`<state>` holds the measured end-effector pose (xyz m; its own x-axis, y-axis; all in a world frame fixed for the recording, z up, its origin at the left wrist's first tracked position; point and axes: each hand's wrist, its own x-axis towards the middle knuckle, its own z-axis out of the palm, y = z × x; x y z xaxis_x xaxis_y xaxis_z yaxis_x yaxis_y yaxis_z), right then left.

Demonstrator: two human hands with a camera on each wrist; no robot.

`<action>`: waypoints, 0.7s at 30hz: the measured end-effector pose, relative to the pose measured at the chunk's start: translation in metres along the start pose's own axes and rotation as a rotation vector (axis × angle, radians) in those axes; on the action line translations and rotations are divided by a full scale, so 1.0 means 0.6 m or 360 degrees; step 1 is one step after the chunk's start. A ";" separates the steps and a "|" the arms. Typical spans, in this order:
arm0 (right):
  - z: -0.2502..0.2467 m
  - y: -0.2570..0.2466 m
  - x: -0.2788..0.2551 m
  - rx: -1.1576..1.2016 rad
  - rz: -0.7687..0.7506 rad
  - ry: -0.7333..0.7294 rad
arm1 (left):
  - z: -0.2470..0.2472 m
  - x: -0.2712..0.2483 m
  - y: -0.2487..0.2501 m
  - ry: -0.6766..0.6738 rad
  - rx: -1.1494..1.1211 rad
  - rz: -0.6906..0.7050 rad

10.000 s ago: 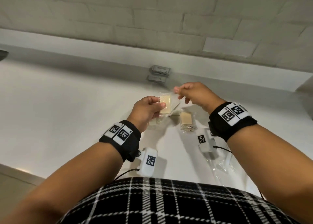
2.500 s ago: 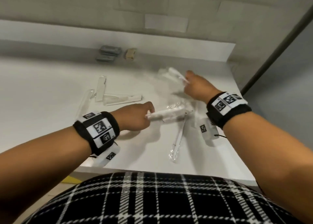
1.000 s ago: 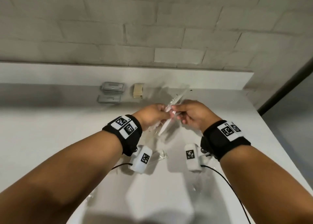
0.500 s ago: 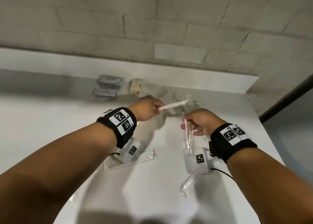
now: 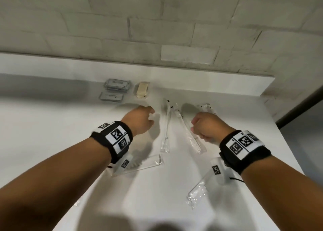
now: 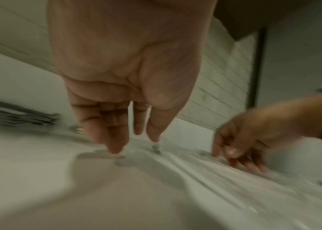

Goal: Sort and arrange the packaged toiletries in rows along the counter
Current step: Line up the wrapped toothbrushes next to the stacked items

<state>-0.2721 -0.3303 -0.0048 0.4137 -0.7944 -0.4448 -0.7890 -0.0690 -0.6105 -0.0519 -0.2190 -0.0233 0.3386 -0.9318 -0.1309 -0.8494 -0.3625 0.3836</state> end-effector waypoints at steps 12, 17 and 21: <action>0.070 -0.074 0.066 -0.0805 -0.0199 0.0094 | 0.012 0.037 0.056 -0.0171 0.0068 -0.0045; 0.072 -0.100 0.120 -0.0742 -0.0182 0.0159 | -0.009 0.090 0.038 -0.0207 -0.0033 -0.0085; 0.071 -0.122 0.141 -0.0794 -0.0273 0.0113 | -0.015 0.121 0.029 -0.0260 -0.0116 -0.0093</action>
<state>-0.1599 -0.3665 -0.0259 0.5376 -0.7841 -0.3101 -0.8401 -0.4664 -0.2771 -0.0384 -0.2926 -0.0181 0.3112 -0.9018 -0.2997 -0.7965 -0.4196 0.4354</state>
